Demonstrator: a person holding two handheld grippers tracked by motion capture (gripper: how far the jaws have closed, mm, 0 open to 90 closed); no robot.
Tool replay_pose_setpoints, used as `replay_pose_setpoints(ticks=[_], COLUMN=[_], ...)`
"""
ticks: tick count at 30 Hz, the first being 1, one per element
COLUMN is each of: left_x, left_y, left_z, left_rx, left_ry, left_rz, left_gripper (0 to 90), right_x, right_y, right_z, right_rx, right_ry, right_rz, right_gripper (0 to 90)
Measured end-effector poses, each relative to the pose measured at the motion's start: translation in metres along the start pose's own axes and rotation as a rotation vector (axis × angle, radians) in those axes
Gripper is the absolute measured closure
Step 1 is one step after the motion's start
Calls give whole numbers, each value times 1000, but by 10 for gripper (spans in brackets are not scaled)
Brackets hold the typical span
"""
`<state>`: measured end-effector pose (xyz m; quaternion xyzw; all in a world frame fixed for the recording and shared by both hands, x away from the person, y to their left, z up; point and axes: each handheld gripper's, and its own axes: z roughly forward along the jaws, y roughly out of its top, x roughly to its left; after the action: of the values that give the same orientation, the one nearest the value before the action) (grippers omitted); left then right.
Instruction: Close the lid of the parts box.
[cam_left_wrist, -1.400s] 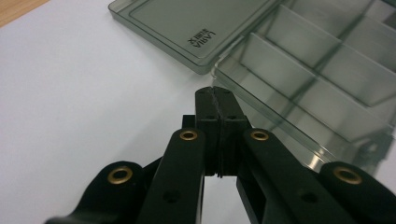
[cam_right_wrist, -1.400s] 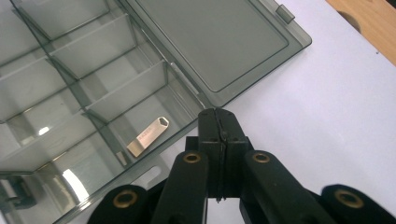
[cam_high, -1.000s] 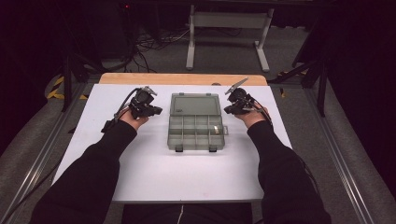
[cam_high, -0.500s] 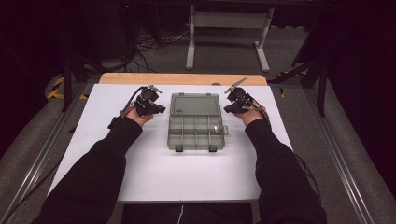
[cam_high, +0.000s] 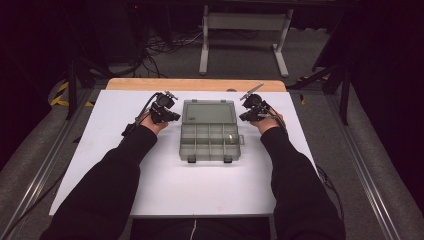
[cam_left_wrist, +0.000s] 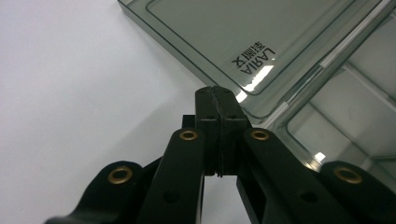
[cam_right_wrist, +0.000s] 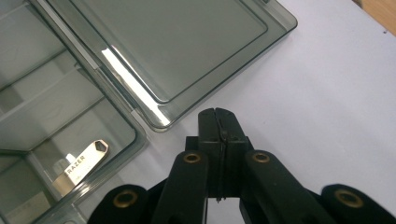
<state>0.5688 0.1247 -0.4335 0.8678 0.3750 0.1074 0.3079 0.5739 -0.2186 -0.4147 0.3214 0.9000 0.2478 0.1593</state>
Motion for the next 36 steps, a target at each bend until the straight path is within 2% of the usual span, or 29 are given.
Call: replay_pose_setpoints(ticks=[7, 17, 24, 26, 36], left_x=[5, 3, 4, 4, 4], left_y=[-2, -2, -3, -3, -2], left_z=[13, 22, 23, 23, 24], left_rx=[16, 21, 18, 19, 16], left_ry=[3, 0, -5, 0, 4], left_rz=[-32, -31, -36, -26, -30], left_gripper=[898, 898, 898, 898, 898], right_x=[-2, -4, -3, -2, -2], right_y=[-1, -3, -2, -1, -1], right_z=[9, 18, 25, 26, 28], right_rx=[8, 23, 33, 39, 37], right_ry=[3, 15, 29, 25, 21], right_rz=[13, 24, 19, 13, 13], right_gripper=[900, 900, 900, 900, 900])
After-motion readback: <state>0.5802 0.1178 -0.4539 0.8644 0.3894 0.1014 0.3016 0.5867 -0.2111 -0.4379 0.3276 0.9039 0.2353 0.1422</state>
